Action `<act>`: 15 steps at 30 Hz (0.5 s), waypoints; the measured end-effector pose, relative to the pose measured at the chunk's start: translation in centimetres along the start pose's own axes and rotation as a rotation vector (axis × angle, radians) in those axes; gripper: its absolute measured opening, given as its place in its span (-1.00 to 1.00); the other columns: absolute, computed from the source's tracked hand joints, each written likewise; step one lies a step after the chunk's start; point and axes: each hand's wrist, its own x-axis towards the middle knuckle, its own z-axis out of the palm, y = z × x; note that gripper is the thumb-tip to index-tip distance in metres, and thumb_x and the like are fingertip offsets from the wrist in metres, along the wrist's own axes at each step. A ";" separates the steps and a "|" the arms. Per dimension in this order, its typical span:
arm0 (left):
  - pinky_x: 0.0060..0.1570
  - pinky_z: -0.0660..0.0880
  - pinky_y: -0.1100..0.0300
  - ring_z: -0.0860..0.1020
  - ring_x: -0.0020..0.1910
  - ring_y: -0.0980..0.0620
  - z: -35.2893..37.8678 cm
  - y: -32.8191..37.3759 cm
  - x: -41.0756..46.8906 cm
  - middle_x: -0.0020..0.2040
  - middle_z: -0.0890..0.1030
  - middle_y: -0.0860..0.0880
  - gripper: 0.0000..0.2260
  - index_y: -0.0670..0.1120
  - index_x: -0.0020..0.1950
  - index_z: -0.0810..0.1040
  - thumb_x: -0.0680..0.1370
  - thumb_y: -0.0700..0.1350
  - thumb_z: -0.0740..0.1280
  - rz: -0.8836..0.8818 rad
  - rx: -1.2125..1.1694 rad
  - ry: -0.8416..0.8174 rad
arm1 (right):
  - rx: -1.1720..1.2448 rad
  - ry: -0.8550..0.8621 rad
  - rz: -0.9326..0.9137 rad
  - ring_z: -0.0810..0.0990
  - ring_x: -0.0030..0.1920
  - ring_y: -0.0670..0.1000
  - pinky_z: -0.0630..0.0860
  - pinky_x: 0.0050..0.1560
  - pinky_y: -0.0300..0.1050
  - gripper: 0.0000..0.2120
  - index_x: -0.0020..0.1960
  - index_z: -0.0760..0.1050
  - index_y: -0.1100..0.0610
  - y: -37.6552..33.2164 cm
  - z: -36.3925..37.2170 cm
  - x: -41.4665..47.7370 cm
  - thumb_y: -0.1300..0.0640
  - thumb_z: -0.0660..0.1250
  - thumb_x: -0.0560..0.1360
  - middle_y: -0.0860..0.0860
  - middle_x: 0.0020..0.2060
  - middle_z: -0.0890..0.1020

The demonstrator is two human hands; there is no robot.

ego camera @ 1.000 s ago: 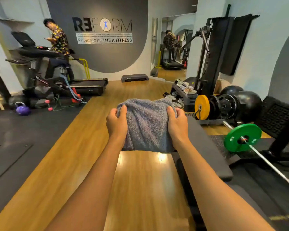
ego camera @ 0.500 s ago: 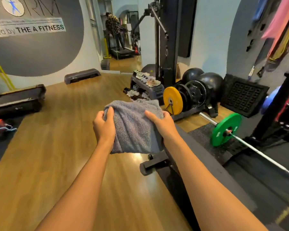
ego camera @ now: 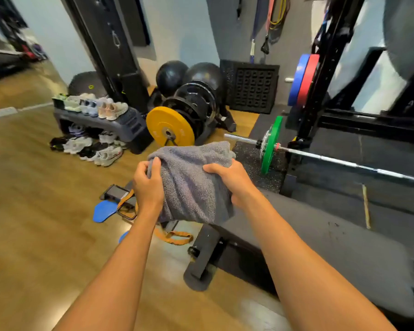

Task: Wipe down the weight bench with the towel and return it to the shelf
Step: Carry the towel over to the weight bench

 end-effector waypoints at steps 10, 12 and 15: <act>0.05 0.45 0.03 0.50 0.12 -0.16 11.2 -21.5 10.6 0.14 0.53 -0.18 -0.69 -0.20 0.27 0.49 0.60 -0.23 0.08 -0.324 -0.292 -0.620 | -0.476 0.578 -0.428 0.63 -0.04 -0.01 0.56 -0.05 -0.03 -0.78 0.03 0.53 0.02 17.1 1.4 14.5 0.12 0.46 0.41 -0.07 -0.07 0.67; -0.05 0.48 0.08 0.51 0.08 -0.14 13.0 -24.7 11.3 0.12 0.52 -0.09 -0.68 -0.08 0.31 0.45 0.66 -0.01 0.06 -0.419 -0.327 -0.723 | -0.703 0.688 -0.556 0.59 -0.14 0.12 0.53 -0.17 0.05 -0.85 -0.04 0.47 0.11 20.8 2.0 16.9 0.14 0.41 0.45 0.03 -0.15 0.64; -0.22 0.58 0.07 0.61 -0.06 -0.13 15.6 -30.0 12.1 0.01 0.61 -0.09 -0.54 -0.01 0.15 0.49 0.58 0.30 0.04 -0.477 -0.440 -0.869 | -1.211 0.658 -0.717 0.53 -0.13 0.25 0.41 -0.22 0.07 -0.82 -0.07 0.40 0.15 27.8 3.8 19.6 0.30 0.34 0.39 0.14 -0.13 0.58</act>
